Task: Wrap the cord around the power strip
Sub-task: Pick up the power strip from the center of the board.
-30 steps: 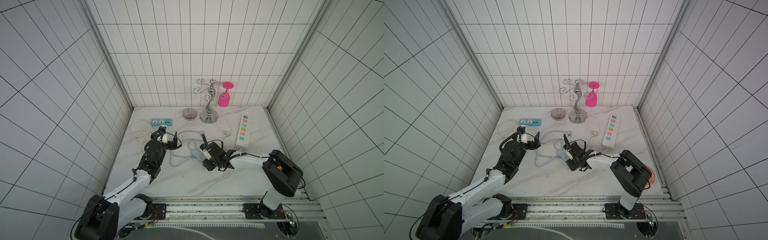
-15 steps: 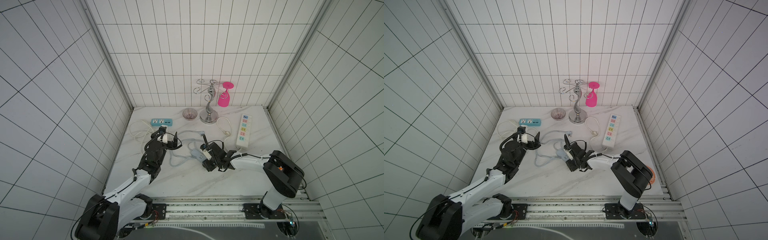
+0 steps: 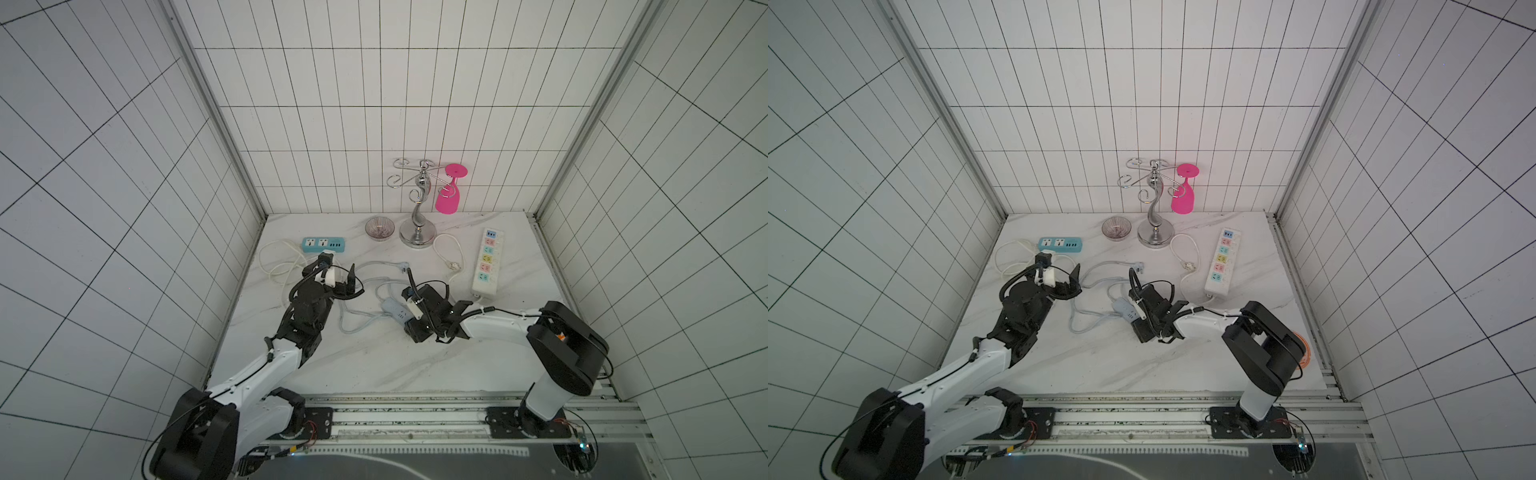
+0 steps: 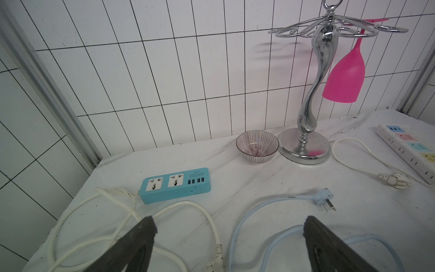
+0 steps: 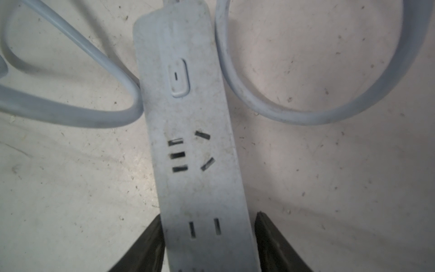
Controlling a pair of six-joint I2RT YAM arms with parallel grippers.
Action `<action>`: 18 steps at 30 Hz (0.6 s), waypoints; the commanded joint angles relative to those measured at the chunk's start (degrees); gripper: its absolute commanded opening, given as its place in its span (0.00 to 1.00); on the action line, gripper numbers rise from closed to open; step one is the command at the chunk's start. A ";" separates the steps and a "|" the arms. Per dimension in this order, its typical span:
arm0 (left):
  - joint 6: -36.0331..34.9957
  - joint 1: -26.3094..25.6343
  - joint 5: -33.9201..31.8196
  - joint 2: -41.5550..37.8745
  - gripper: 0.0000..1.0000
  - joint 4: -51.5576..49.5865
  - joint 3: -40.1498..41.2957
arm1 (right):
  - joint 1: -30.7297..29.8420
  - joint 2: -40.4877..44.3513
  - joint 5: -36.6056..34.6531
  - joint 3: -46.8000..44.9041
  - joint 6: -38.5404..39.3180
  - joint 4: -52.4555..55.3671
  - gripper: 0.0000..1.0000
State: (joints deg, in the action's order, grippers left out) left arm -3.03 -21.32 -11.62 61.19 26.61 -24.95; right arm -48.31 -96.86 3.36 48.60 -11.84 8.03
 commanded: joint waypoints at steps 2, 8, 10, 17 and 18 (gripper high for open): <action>0.28 -0.21 1.17 0.60 0.98 2.39 -0.19 | -2.30 -5.38 1.80 -3.47 -4.89 18.94 0.60; 0.70 -0.21 1.87 1.04 0.98 3.69 0.03 | -4.49 -6.94 -0.54 -1.50 -6.70 20.54 0.57; 0.75 -0.21 2.16 1.22 0.98 4.04 0.19 | -4.64 -7.09 -0.78 -1.85 -7.43 20.27 0.56; 1.16 -0.21 2.47 1.21 0.98 4.77 0.72 | -5.08 -5.28 -1.55 -4.34 -8.73 17.76 0.50; 1.32 -0.20 2.53 1.13 0.98 4.78 0.75 | -5.18 -5.21 -1.59 -4.76 -8.73 17.15 0.49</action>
State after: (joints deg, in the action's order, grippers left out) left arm -1.96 -21.32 -9.93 62.17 29.78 -24.91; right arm -52.12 -97.56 -3.57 49.82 -15.77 11.88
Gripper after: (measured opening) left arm 0.980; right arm 0.498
